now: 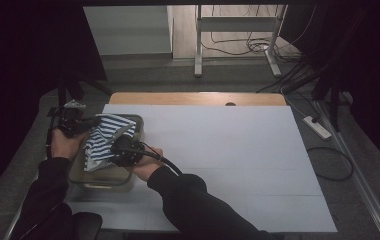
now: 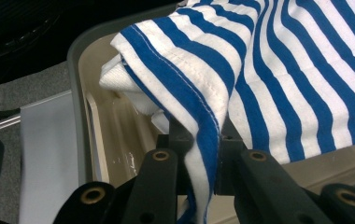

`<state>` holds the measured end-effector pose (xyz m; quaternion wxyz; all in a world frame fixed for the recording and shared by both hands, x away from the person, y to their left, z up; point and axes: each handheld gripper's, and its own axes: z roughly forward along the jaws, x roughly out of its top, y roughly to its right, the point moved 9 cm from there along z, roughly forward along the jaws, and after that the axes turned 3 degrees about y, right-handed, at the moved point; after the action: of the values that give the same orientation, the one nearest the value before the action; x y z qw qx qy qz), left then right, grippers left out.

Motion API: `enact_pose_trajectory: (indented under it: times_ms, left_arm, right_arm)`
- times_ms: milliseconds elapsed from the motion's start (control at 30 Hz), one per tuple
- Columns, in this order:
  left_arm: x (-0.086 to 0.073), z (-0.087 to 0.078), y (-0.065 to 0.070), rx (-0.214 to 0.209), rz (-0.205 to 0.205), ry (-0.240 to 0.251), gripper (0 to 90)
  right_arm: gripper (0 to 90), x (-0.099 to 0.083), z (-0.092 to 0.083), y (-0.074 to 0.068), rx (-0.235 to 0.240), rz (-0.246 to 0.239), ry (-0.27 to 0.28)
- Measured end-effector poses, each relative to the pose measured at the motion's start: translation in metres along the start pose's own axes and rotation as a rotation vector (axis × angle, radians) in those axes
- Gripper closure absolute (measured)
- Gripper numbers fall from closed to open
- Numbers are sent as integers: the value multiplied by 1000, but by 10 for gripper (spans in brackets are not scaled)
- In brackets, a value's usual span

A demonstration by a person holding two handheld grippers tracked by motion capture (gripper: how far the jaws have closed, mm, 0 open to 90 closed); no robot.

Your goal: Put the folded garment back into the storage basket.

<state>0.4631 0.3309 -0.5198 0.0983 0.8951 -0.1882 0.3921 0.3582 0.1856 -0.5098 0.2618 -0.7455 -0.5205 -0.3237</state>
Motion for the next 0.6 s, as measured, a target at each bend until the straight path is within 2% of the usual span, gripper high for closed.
enact_pose_trajectory:
  times_ms: [500, 600]
  left_arm:
    - [-12, 13, -3, -1, 15, -54, 839]
    - [-15, 18, -3, 4, 35, -82, 826]
  right_arm:
    - [810, -13, 17, -1, -10, 14, -24]
    - [770, -17, 20, -1, -29, -9, -34]
